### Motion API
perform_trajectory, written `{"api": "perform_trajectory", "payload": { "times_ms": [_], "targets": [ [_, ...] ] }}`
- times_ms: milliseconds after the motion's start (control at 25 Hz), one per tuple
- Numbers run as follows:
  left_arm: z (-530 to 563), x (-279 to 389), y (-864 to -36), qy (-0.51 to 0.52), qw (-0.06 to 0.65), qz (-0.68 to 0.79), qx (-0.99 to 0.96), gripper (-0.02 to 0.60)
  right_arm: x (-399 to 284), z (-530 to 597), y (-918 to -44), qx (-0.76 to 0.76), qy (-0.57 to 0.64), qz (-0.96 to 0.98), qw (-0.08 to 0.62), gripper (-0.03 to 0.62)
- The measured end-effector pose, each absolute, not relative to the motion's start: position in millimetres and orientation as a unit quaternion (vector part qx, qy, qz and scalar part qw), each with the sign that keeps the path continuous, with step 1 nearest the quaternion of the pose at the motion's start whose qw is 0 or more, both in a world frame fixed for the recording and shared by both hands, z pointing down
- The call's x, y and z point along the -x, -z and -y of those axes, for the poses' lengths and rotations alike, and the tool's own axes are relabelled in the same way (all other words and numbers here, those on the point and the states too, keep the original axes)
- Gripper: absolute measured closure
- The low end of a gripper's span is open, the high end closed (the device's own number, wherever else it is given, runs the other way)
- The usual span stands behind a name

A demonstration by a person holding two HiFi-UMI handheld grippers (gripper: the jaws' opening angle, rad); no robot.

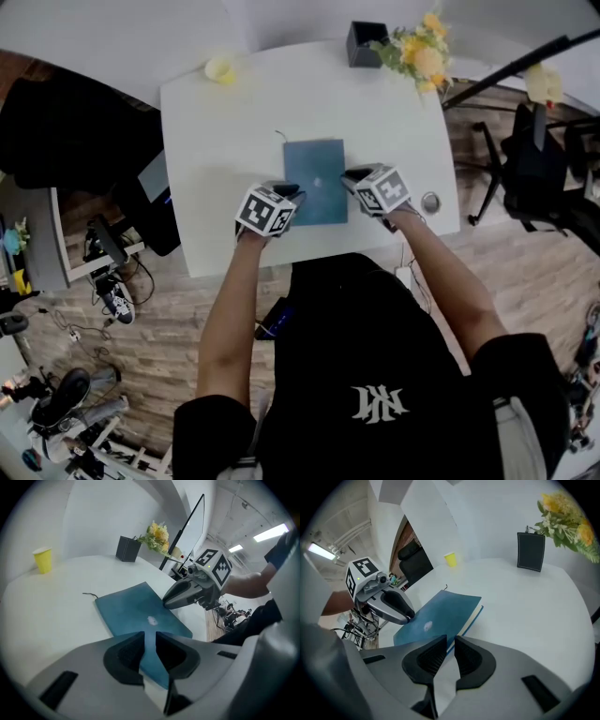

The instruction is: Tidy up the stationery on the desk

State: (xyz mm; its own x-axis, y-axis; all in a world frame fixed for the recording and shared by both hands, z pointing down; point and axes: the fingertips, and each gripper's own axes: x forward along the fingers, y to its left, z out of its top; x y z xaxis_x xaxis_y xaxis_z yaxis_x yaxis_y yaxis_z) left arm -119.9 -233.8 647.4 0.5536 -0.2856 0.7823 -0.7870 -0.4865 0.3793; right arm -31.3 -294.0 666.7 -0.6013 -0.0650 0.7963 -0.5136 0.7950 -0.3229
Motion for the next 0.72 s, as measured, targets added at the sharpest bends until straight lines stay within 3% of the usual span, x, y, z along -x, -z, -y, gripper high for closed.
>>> {"api": "perform_trajectory", "payload": {
  "times_ms": [160, 720],
  "targets": [
    [236, 127, -646, -0.346, 0.365, 0.355, -0.788, 0.495, 31, 294, -667, -0.178, -0.271, 0.851, 0.413, 0.525],
    [226, 148, -669, -0.344, 0.413, 0.377, -0.754, 0.485, 31, 294, -671, -0.17, -0.269, 0.852, 0.416, 0.525]
  ]
}}
